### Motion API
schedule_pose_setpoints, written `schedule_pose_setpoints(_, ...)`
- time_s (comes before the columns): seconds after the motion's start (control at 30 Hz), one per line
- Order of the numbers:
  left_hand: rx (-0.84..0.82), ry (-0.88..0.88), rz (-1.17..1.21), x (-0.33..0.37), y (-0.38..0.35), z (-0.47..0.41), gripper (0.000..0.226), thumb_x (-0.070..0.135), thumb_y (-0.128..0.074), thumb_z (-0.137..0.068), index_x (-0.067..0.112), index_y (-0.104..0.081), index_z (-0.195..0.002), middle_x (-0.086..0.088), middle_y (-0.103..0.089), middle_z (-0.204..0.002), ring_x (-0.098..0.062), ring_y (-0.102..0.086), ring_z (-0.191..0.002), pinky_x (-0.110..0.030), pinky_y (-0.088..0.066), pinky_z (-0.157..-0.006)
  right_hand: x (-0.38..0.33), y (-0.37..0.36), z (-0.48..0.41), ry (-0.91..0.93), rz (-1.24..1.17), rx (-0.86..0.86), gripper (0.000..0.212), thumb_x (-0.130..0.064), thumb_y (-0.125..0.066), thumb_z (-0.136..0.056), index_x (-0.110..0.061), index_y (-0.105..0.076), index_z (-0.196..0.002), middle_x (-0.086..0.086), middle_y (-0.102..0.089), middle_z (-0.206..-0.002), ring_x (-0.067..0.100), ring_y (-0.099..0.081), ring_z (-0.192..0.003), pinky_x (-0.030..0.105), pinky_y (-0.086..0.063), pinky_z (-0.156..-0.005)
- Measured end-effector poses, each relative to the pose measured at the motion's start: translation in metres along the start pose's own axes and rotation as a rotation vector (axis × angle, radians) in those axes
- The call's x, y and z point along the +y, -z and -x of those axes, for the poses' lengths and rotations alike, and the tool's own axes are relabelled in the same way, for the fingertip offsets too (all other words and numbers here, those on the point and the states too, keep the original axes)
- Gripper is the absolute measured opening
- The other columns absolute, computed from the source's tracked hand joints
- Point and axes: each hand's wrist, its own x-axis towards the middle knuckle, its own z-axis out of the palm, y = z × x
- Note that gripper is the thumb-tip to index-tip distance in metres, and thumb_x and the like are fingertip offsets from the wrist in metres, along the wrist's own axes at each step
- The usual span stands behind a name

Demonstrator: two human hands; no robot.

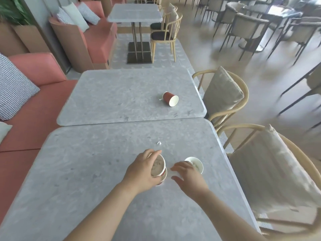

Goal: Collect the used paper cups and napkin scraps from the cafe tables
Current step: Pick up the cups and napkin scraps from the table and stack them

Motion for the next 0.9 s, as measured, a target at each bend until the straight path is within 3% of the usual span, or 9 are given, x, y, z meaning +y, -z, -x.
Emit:
schedule_pose_setpoints(0.17, -0.215, 0.011, -0.116, -0.004, -0.031, -0.013, 0.08, 0.035, -0.067, -0.075, 0.032, -0.023, -0.142, 0.011, -0.027, -0.143, -0.014, -0.025, -0.134, -0.032, -0.043, -0.096, 0.015, 0.004, 0.006, -0.022, 0.029, -0.049, 0.033, -0.029, -0.064, -0.084, -0.023, -0.06, -0.117, -0.008, -0.052, -0.127, 0.014, -0.042, -0.121, 0.024, -0.036, -0.094)
schedule_pose_setpoints(0.27, -0.265, 0.034, -0.14, -0.009, -0.045, -0.019, 0.079, 0.031, -0.067, -0.076, 0.029, -0.023, -0.142, 0.009, -0.026, -0.144, -0.017, -0.026, -0.133, -0.032, -0.042, -0.096, 0.028, 0.007, 0.002, -0.012, 0.105, -0.08, 0.043, -0.033, -0.065, -0.083, -0.026, -0.054, -0.124, -0.007, -0.044, -0.138, 0.016, -0.033, -0.129, 0.029, -0.03, -0.105)
schedule_pose_setpoints(0.37, -0.273, 0.078, -0.107, -0.01, -0.054, -0.026, 0.08, 0.03, -0.068, -0.075, 0.027, -0.024, -0.142, 0.006, -0.026, -0.144, -0.019, -0.025, -0.134, -0.032, -0.04, -0.1, 0.039, 0.011, -0.005, -0.024, 0.179, -0.109, 0.056, -0.036, -0.067, -0.079, -0.03, -0.046, -0.131, -0.006, -0.034, -0.144, 0.016, -0.027, -0.134, 0.03, -0.024, -0.108)
schedule_pose_setpoints(0.53, -0.233, 0.132, -0.047, -0.004, -0.061, -0.039, 0.079, 0.028, -0.069, -0.07, 0.027, -0.03, -0.139, 0.005, -0.031, -0.139, -0.02, -0.031, -0.13, -0.034, -0.04, -0.1, 0.054, 0.017, -0.018, -0.052, 0.198, -0.18, 0.068, -0.039, -0.069, -0.076, -0.033, -0.037, -0.135, -0.006, -0.025, -0.149, 0.015, -0.02, -0.137, 0.036, -0.027, -0.105)
schedule_pose_setpoints(0.77, -0.099, 0.118, 0.003, 0.007, -0.073, -0.063, 0.077, 0.027, -0.069, -0.07, 0.026, -0.032, -0.138, 0.004, -0.034, -0.136, -0.017, -0.035, -0.127, -0.033, -0.042, -0.096, 0.076, 0.021, -0.037, -0.072, 0.153, -0.23, 0.066, -0.041, -0.068, -0.075, -0.032, -0.038, -0.133, -0.006, -0.035, -0.141, 0.015, -0.026, -0.131, 0.038, -0.039, -0.098)
schedule_pose_setpoints(0.9, -0.12, 0.136, 0.065, 0.007, -0.072, -0.077, 0.085, 0.041, -0.07, -0.072, 0.027, -0.024, -0.142, 0.006, -0.026, -0.145, -0.014, -0.031, -0.133, -0.032, -0.038, -0.103, 0.089, 0.026, -0.051, -0.054, 0.13, -0.207, 0.067, -0.044, -0.068, -0.074, -0.031, -0.038, -0.133, -0.006, -0.034, -0.142, 0.015, -0.026, -0.132, 0.034, -0.039, -0.098)
